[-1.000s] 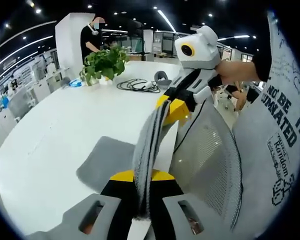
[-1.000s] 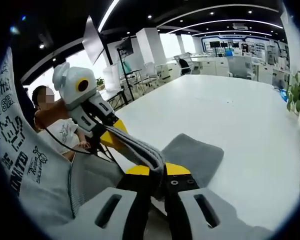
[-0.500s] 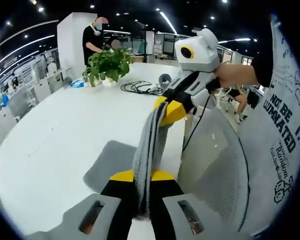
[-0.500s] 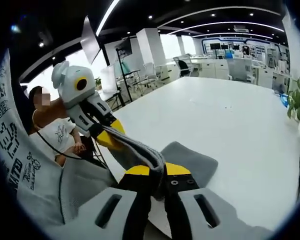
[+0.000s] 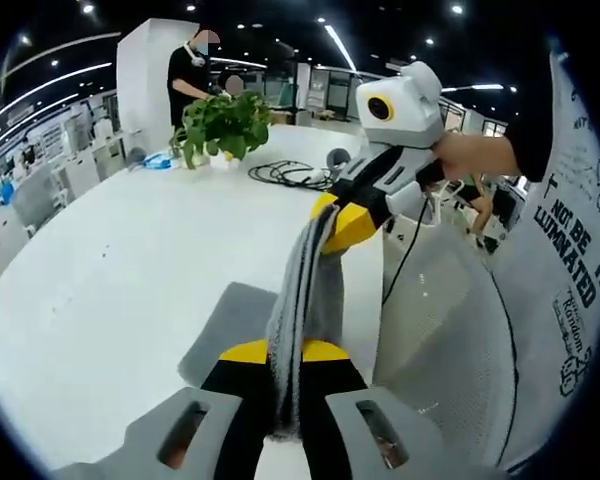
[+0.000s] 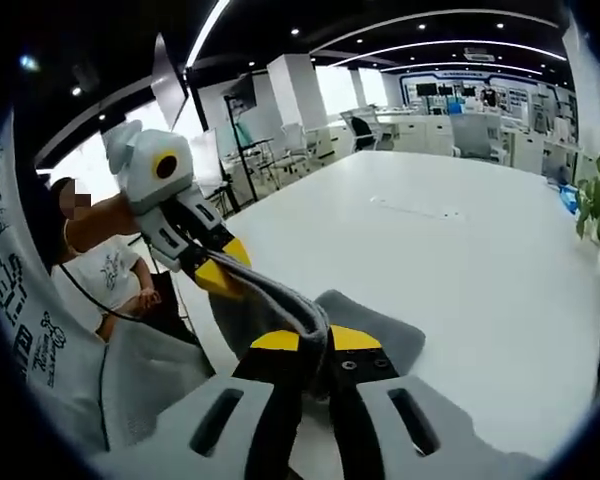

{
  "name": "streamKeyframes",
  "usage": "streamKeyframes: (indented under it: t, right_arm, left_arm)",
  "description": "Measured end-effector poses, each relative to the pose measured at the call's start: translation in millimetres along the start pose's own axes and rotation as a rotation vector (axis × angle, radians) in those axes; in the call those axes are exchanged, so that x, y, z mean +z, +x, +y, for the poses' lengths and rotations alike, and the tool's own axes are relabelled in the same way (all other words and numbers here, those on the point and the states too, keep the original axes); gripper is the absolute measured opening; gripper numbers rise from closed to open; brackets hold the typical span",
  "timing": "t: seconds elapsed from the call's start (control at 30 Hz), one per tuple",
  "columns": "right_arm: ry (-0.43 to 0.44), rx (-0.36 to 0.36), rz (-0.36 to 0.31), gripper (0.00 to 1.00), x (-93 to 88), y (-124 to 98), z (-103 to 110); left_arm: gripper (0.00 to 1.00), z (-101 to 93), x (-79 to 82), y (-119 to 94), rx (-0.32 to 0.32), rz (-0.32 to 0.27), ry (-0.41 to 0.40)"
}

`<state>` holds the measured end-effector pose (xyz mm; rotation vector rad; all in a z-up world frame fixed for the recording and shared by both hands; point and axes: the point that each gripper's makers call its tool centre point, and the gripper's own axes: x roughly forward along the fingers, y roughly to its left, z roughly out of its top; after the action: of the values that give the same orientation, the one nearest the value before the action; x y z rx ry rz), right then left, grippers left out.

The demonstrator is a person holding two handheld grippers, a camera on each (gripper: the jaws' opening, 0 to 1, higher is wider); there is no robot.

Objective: Fold the towel on the table until its edges align and the towel forms a compact rectangular stack.

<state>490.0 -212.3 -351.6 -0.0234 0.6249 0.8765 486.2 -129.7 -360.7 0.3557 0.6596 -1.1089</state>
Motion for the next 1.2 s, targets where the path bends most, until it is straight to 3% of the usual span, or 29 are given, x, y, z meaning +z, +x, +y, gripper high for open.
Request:
streamKeyframes:
  t: [0.1,0.2,0.43,0.7,0.8,1.2]
  right_arm:
    - [0.006,-0.001,0.007,0.06,-0.3,6,-6]
    - [0.008,-0.008,0.009,0.06,-0.4,13,-12]
    - [0.015,-0.032,0.026,0.06,-8.2,33,-31]
    - [0.018,-0.039,0.057,0.06,-20.4,48,-42]
    - [-0.035,-0.054,0.089,0.06,-26.6,53,-48]
    - [-0.009,-0.073,0.153,0.06,-49.5,79,-76]
  left_arm:
    - [0.08,8.0,-1.7,6,-0.005,0.008,-0.006]
    - [0.08,19.6,-5.2,13,0.019,0.032,0.051]
    - [0.08,36.6,-12.0,32,0.003,0.049,0.011]
    - [0.09,48.3,-24.7,48,-0.05,0.089,0.0]
    - [0.09,52.2,-30.2,58,-0.066,0.109,0.017]
    - [0.09,66.3,-53.8,93,-0.085,0.199,0.054]
